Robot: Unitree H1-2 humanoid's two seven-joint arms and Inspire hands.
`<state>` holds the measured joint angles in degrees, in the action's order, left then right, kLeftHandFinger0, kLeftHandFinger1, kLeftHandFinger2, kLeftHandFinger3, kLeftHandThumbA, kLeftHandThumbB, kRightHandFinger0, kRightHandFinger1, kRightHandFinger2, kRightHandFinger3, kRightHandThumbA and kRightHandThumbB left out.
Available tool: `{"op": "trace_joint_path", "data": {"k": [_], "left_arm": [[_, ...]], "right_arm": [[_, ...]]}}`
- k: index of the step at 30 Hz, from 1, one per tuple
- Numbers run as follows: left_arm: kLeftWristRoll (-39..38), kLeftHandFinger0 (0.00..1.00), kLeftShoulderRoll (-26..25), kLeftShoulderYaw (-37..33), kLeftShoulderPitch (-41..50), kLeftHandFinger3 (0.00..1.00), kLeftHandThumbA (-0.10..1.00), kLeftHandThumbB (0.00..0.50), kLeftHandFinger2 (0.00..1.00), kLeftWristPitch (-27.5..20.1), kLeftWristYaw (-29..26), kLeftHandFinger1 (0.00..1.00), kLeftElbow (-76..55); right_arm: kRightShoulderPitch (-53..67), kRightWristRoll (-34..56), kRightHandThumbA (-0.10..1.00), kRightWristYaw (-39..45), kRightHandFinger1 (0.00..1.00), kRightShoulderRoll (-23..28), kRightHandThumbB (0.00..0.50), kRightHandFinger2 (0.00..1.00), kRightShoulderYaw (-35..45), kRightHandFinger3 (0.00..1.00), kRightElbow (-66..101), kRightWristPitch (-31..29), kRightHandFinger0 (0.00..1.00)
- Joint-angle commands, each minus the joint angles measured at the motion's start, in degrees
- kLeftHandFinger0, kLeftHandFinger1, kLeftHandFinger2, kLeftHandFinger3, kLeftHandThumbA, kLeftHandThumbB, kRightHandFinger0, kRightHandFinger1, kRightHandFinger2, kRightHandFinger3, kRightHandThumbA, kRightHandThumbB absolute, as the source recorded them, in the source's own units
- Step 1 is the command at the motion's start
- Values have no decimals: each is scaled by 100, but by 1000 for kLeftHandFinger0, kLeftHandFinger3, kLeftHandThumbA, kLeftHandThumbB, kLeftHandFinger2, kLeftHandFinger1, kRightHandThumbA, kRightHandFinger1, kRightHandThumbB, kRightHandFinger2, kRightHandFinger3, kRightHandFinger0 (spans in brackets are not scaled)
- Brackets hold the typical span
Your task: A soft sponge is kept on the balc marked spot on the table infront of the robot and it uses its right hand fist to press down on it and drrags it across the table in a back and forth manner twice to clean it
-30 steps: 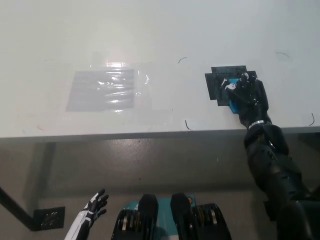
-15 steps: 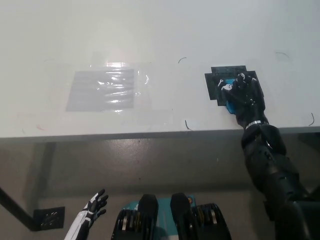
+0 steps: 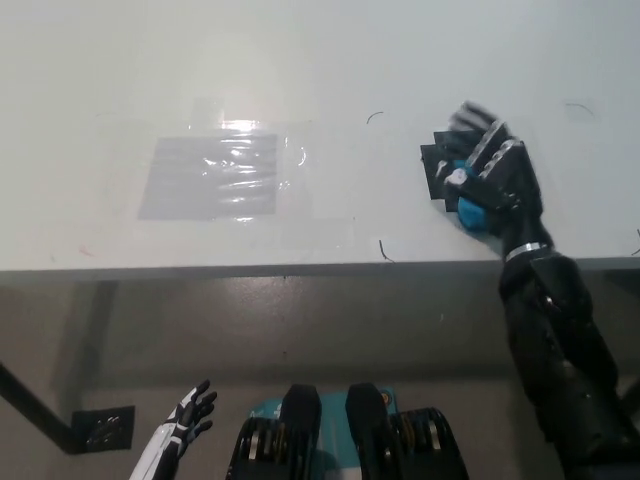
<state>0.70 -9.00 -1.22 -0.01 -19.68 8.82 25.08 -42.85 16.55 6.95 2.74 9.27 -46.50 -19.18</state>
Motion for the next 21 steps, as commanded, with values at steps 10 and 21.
{"op": "trace_joint_path", "data": {"k": [10,21], "left_arm": [[33,1000,-151,-18,-193,1000,1000,439,1000,-63,55,1000,-28],[69,1000,-157,-39,-284,1000,1000,434,1000,-37,58,1000,-26]], "right_arm": [[357,198,1000,-114,1000,1238,357,1000,119,1000,6609,1672,1000],[2613,309,1000,-89,1000,947,423,1000,-317,1000,9603,1587,1000]]}}
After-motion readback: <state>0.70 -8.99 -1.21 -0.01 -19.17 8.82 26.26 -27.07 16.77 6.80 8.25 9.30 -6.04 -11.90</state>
